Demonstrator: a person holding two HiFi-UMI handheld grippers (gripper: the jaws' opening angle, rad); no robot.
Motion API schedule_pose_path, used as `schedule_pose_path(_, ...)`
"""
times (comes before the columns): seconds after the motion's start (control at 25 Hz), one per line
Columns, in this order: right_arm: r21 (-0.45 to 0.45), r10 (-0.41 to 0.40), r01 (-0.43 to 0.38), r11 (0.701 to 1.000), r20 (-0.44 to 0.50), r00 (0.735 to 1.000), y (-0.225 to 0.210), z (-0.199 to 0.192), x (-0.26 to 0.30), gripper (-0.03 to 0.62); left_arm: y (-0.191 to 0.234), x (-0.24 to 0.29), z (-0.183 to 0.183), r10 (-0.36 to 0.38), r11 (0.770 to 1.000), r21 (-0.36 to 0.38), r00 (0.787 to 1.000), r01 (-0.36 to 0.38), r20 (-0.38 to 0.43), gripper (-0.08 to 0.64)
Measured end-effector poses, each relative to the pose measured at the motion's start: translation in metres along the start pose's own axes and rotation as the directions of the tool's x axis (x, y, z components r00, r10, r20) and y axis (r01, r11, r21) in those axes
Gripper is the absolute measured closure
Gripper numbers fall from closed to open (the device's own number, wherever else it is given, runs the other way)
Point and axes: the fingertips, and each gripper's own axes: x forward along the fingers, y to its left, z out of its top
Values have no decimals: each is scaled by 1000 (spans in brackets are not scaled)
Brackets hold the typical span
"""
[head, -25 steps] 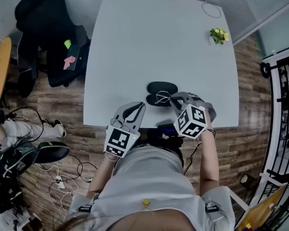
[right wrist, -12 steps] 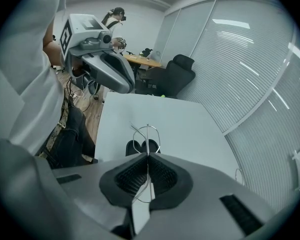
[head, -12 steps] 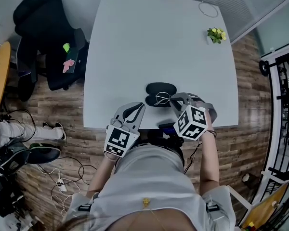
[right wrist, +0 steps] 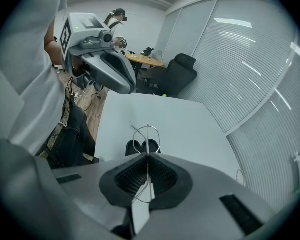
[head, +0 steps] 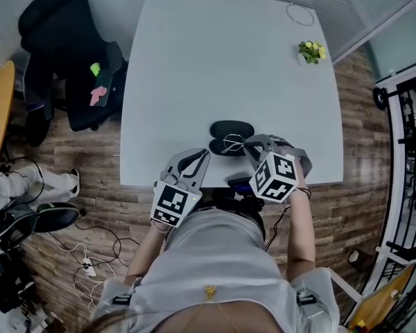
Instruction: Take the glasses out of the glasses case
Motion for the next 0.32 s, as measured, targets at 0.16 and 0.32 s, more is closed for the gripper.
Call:
schedule_pose_path(0.16, -11, 0, 0, 1000, -9, 1000, -1, 0, 3, 571, 3, 1, -2, 4, 1000, 1, 1000, -4, -8, 529)
schedule_pose_path(0.32, -18, 3, -3, 1000, -8, 1000, -4, 1, 7, 571, 7, 3, -2, 7, 1000, 1, 1000, -7, -9, 528)
